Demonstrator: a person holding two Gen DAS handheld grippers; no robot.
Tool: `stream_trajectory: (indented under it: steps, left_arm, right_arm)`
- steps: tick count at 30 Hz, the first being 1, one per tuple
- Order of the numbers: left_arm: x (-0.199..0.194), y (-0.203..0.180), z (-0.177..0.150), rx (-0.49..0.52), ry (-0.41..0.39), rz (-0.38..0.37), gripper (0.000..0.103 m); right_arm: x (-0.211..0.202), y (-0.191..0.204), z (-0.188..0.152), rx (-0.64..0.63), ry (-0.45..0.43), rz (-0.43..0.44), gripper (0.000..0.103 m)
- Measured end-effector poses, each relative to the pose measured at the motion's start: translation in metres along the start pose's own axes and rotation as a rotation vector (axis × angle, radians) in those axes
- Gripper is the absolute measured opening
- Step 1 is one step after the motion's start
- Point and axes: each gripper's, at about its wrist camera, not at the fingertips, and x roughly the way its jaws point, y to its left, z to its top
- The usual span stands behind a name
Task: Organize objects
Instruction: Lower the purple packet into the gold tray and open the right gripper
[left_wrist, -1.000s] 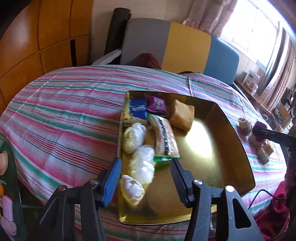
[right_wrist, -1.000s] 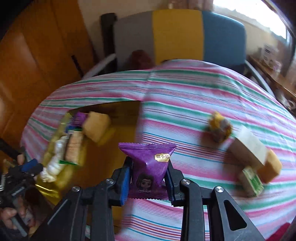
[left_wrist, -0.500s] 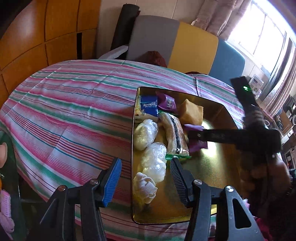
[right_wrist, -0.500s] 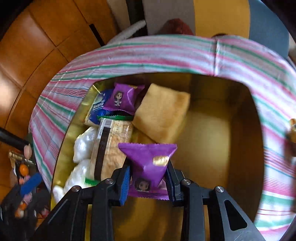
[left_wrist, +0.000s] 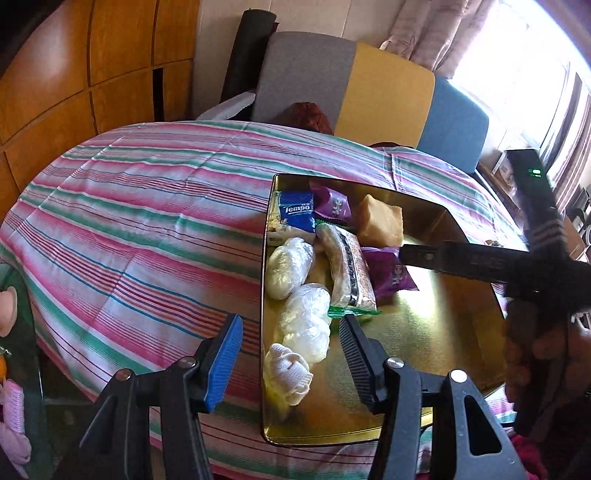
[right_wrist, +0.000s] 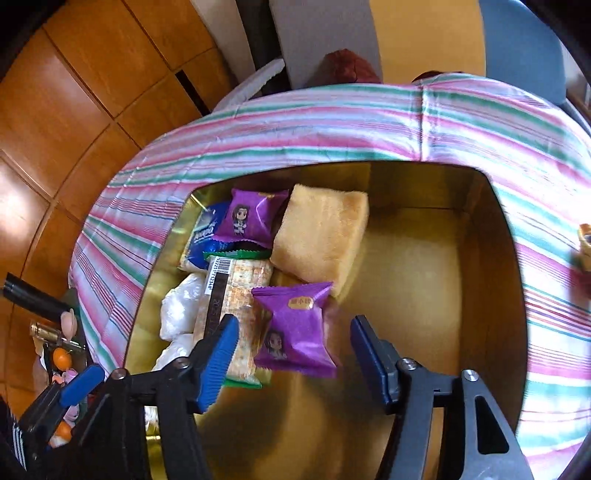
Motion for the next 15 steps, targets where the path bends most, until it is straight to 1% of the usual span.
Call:
stream_trajectory:
  steps: [5,9,15]
  left_arm:
    - [-0.002,-0.007,-0.001,0.023,-0.001,-0.006,0.055]
    - [-0.003,-0.013,-0.002,0.039,-0.002,-0.011,0.055]
    - [-0.004,-0.021,-0.005,0.058,0.000,-0.016,0.055]
  right_arm:
    - [-0.027,-0.012,-0.011,-0.012,-0.043,-0.029,0.075]
    - [-0.048,-0.029,-0.024,-0.003,-0.068,-0.053,0.076]
    - [-0.072,-0.062,-0.040,0.048,-0.099,-0.084,0.077]
